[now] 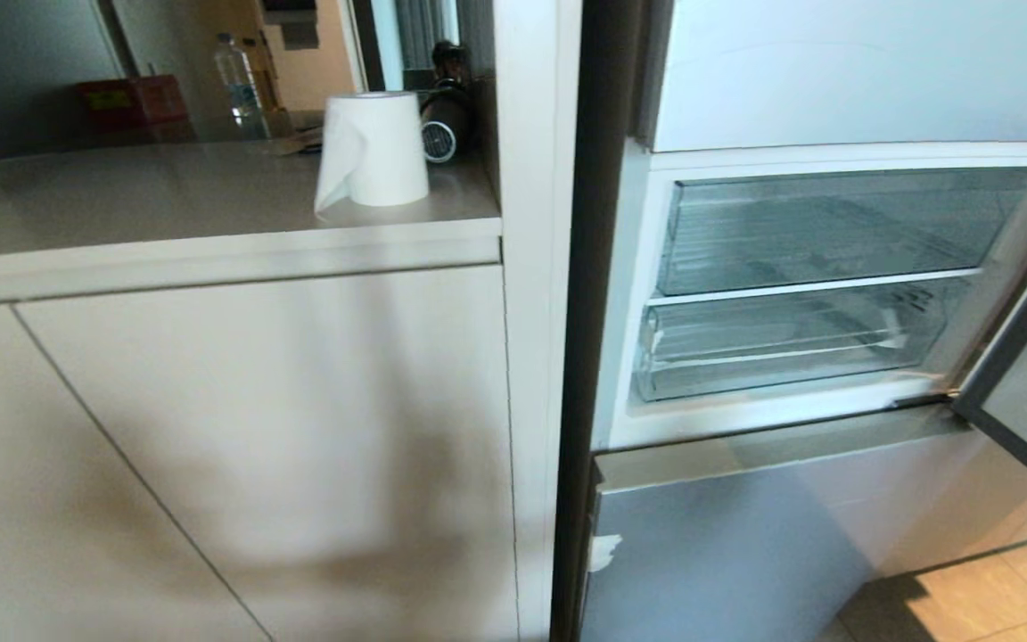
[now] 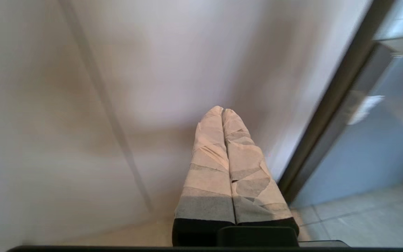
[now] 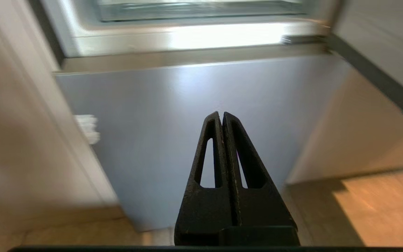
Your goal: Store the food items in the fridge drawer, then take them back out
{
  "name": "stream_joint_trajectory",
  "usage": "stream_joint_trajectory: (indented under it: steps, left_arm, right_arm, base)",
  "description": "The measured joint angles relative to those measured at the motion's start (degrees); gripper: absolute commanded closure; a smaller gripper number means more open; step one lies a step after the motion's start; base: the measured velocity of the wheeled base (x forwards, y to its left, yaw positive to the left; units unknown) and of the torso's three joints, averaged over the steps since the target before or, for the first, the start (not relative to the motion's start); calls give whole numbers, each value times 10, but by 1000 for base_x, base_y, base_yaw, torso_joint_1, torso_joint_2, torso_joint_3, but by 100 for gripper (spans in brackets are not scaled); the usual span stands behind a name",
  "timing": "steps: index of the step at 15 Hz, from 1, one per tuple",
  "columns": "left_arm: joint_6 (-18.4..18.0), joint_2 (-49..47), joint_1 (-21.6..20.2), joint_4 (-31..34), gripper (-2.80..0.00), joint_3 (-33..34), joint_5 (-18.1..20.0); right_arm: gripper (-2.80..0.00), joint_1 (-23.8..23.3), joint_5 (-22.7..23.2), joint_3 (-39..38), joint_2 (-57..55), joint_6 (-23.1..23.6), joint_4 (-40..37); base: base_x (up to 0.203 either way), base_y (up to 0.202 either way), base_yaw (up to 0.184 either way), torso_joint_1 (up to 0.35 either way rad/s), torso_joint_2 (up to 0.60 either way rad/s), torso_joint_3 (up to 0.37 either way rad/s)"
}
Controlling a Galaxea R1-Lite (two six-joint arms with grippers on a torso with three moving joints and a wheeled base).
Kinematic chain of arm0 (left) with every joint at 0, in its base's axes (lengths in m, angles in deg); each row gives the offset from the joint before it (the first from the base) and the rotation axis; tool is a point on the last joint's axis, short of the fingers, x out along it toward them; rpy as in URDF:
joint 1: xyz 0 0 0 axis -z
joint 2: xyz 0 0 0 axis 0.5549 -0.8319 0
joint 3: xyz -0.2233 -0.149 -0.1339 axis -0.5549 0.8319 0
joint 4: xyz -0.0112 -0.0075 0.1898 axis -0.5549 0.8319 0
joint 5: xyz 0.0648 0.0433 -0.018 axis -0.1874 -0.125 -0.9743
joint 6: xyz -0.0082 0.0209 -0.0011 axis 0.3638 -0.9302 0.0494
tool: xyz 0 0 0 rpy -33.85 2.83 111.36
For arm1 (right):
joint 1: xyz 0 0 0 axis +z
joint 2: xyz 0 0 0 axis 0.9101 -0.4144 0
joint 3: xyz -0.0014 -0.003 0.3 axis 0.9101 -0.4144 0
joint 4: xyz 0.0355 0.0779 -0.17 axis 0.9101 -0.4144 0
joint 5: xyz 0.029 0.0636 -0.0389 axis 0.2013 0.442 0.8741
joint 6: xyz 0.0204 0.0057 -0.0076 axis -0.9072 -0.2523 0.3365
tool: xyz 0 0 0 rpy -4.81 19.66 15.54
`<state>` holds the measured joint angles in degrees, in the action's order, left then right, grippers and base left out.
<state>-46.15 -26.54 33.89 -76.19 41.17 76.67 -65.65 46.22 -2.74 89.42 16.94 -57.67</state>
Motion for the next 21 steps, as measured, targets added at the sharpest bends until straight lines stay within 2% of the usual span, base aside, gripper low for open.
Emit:
stream_joint_trajectory:
  steps: [2,7,11,14,18,21]
  left_arm:
    - [0,0,0,0,0,0,0]
    - [0,0,0,0,0,0,0]
    - [0,0,0,0,0,0,0]
    - [0,0,0,0,0,0,0]
    - [0,0,0,0,0,0,0]
    - [0,0,0,0,0,0,0]
  right_arm:
    - [0,0,0,0,0,0,0]
    - [0,0,0,0,0,1,0]
    - [0,0,3,1,0,24,-2]
    - [0,0,18,48,-23,8,-5]
    - [0,-2,39,138,-196,-29,21]
    - [0,-1,60,175,-397,-39,113]
  base:
    - [4,-6,112,0,2,0]
    - [0,0,0,0,0,0]
    - [0,0,0,0,0,0]
    - [0,0,0,0,0,0]
    - [0,0,0,0,0,0]
    - [0,0,0,0,0,0]
